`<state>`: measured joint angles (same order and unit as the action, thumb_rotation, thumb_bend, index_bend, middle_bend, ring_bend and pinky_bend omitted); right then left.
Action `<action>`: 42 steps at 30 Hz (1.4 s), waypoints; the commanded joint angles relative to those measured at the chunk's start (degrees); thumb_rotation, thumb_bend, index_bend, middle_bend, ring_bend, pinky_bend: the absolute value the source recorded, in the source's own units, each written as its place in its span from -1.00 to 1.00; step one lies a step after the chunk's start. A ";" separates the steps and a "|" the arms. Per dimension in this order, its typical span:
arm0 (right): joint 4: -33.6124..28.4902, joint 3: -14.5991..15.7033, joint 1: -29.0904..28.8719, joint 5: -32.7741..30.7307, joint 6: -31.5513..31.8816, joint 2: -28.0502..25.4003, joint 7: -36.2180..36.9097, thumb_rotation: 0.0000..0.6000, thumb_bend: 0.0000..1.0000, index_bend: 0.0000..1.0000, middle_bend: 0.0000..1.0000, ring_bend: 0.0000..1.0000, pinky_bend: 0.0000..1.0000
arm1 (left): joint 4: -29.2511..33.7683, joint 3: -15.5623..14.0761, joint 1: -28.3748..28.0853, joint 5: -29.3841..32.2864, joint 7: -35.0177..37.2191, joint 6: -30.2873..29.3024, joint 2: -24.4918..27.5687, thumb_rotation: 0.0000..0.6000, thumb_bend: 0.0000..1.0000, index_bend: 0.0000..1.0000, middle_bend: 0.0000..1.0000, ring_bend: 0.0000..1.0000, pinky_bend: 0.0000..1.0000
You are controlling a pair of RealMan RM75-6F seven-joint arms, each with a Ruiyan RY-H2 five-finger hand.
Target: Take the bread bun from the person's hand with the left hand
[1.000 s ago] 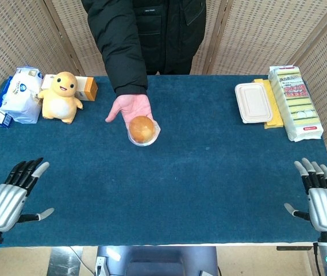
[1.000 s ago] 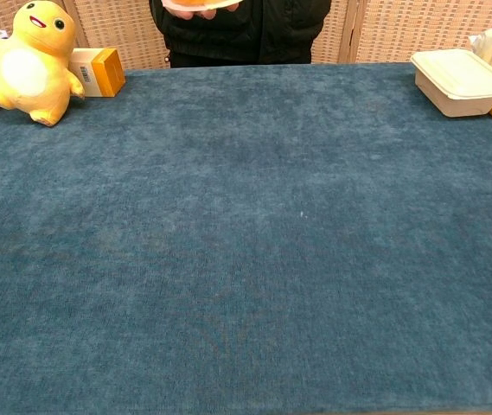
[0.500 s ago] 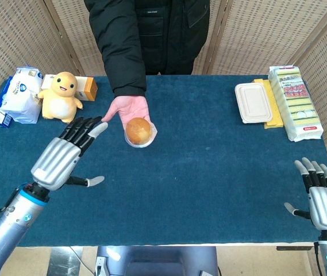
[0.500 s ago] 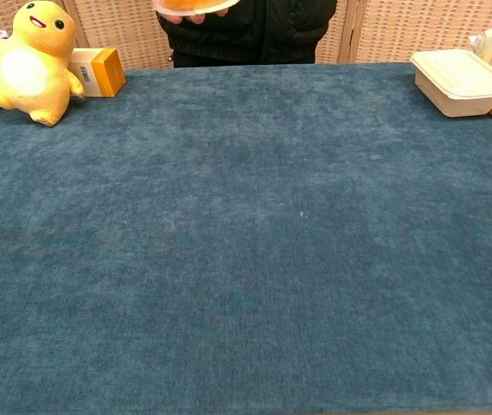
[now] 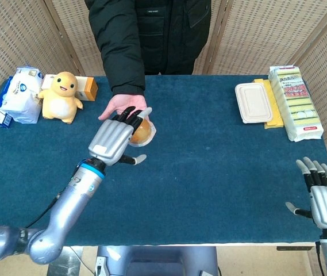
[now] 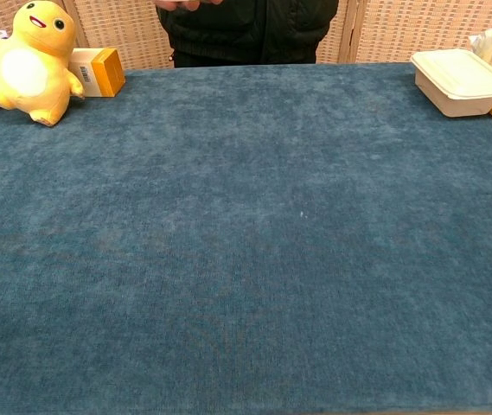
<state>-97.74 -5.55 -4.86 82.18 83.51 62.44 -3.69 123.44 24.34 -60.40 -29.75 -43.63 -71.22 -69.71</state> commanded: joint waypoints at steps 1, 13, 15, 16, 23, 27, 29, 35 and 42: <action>0.02 -0.09 -0.18 -0.28 -0.34 0.04 -0.05 1.00 -0.81 -0.91 -0.96 -1.00 -1.00 | -2.57 0.84 -2.27 1.37 -1.05 -2.42 -2.02 1.00 -0.63 -0.92 -0.69 -0.83 -0.46; 0.16 -0.17 -0.47 -0.91 -0.79 0.31 -0.84 1.00 -0.81 -0.91 -0.95 -1.00 -1.00 | -5.81 -0.28 -4.46 2.88 -1.39 -4.67 -4.25 1.00 -0.61 -0.50 -0.36 -0.56 -0.25; 0.17 -0.16 -0.52 -0.95 -0.90 0.29 -0.79 1.00 -0.81 -0.91 -0.95 -1.00 -1.00 | -5.84 -0.32 -4.49 2.32 -1.20 -5.63 -4.54 1.00 -0.61 -0.44 -0.32 -0.52 -0.22; 0.19 -0.15 -0.54 -0.94 -0.94 0.29 -0.83 1.00 -0.81 -0.91 -0.95 -1.00 -1.00 | -5.92 -0.51 -4.52 1.71 -1.38 -6.35 -4.71 1.00 -0.60 -0.40 -0.29 -0.50 -0.21; 0.25 0.06 -0.56 -0.76 -0.95 0.52 -1.14 1.00 -0.81 -0.91 -0.95 -1.00 -1.00 | -6.48 -1.76 -4.26 -1.40 -2.43 -9.84 -5.79 1.00 -0.58 -0.06 -0.04 -0.28 -0.07; 0.21 -0.01 -0.58 -0.90 -0.91 0.56 -1.24 1.00 -0.81 -0.90 -0.95 -1.00 -1.00 | -6.70 -1.75 -4.08 -2.96 -2.33 -11.03 -6.32 1.00 -0.55 0.03 0.03 -0.22 -0.03; 0.25 -0.04 -0.61 -1.01 -0.97 0.58 -1.29 1.00 -0.81 -0.90 -0.95 -1.00 -1.00 | -6.42 -1.55 -3.98 -3.76 -2.04 -11.36 -6.43 1.00 -0.54 0.06 0.05 -0.20 -0.02; 0.26 -0.03 -0.71 -1.13 -1.13 0.61 -1.37 1.00 -0.81 -0.91 -0.95 -1.00 -1.00 | -4.93 -1.62 -3.93 -6.95 -2.80 -12.86 -6.67 1.00 -0.54 0.11 0.08 -0.17 0.00; 0.16 -0.06 -0.74 -1.27 -1.22 0.37 -1.24 1.00 -0.81 -0.91 -0.95 -1.00 -1.00 | -3.05 -1.51 -3.39 -9.59 -2.70 -13.67 -6.67 1.00 -0.54 0.11 0.08 -0.17 0.00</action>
<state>-97.59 -5.62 -5.60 80.91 82.29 62.81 -4.92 120.23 22.75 -63.88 -39.17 -46.38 -84.80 -76.40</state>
